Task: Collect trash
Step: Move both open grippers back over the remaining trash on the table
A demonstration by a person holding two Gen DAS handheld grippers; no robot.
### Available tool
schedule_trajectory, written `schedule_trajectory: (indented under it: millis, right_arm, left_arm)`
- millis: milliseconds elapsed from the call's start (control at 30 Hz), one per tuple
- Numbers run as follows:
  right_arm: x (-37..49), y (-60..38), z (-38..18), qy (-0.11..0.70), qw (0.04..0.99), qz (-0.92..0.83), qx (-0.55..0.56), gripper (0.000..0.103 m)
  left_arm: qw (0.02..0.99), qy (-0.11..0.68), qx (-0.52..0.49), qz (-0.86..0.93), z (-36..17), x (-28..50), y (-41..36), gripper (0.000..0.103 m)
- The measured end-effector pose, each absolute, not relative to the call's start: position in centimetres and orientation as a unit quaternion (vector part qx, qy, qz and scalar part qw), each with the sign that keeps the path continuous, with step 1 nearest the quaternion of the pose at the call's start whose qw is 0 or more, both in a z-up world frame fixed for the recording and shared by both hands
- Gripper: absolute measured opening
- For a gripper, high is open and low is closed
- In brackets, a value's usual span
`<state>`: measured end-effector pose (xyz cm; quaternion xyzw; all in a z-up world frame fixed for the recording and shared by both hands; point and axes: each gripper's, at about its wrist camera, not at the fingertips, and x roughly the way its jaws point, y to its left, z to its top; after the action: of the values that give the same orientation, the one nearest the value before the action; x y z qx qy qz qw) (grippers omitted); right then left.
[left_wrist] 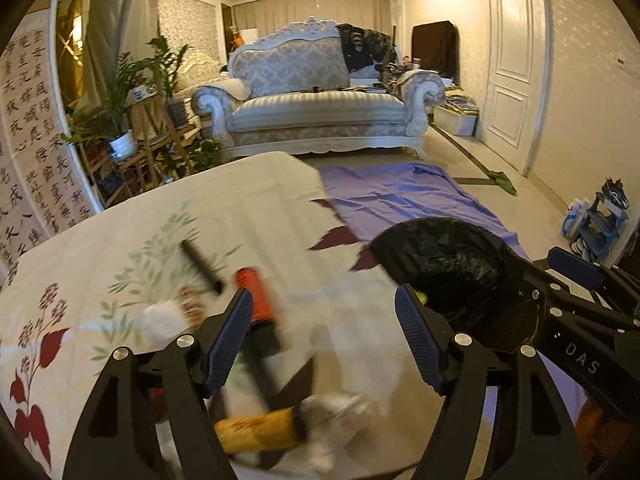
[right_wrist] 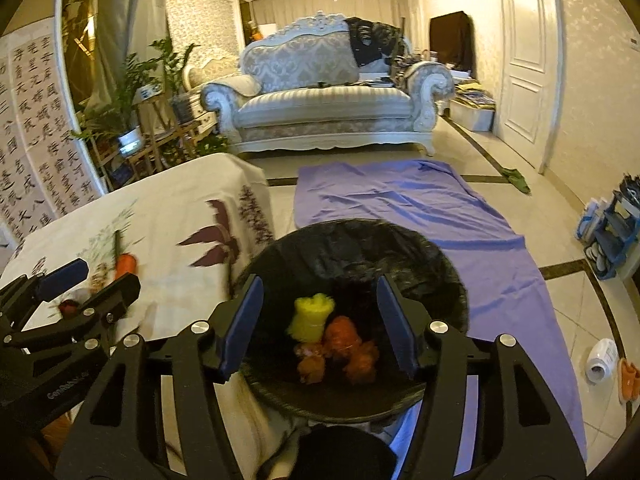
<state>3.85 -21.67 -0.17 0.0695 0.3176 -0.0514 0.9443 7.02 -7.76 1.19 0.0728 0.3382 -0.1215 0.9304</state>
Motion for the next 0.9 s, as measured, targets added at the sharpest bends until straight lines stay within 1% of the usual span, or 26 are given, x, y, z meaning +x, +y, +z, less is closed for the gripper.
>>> schedule_trajectory:
  millis: [400,567,900]
  right_arm:
    - [2.2,-16.0,0.0,0.321,0.946,-0.004,0.045,0.058]
    - [1.1,-15.0,-0.3,0.323,0.946,0.001,0.041,0.058]
    - [-1.6,-15.6,0.1,0.311,0.949,-0.010,0.046,0.058]
  left_arm:
    - [0.934,0.348,0.052,-0.065,1.0,4.4,-0.7,0.071]
    - [0.931,0.354,0.050,-0.069,0.4,3.2,0.0,0.071]
    - [0.929,0.357,0.048,-0.081,-0.8,0.3,-1.0,0.071]
